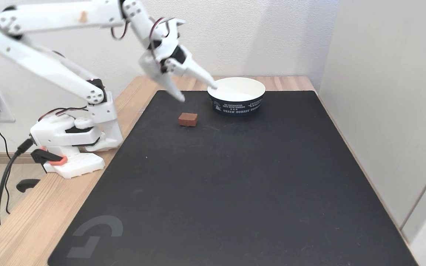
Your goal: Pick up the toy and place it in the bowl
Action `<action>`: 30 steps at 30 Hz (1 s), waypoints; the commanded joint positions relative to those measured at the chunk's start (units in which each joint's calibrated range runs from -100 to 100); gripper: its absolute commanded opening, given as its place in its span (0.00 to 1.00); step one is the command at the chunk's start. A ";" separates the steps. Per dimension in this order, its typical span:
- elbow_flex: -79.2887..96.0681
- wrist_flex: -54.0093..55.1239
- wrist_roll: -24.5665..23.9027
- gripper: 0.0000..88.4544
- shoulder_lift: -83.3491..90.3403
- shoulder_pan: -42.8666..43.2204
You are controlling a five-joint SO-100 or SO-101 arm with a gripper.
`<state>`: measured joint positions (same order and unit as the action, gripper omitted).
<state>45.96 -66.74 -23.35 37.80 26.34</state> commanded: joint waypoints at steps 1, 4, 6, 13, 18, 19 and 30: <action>-10.86 -2.53 -3.79 0.43 -11.67 6.57; -13.83 -2.78 -5.05 0.43 -17.25 10.84; -15.63 -3.80 -5.10 0.43 -21.59 13.60; -17.16 -10.57 -4.16 0.38 -25.76 13.68; -16.44 -10.06 -3.48 0.38 -25.92 13.35; -16.08 -9.81 -3.48 0.38 -26.01 13.26; -13.29 -2.44 -3.53 0.38 -32.26 10.92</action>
<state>32.74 -71.55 -27.31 7.16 37.58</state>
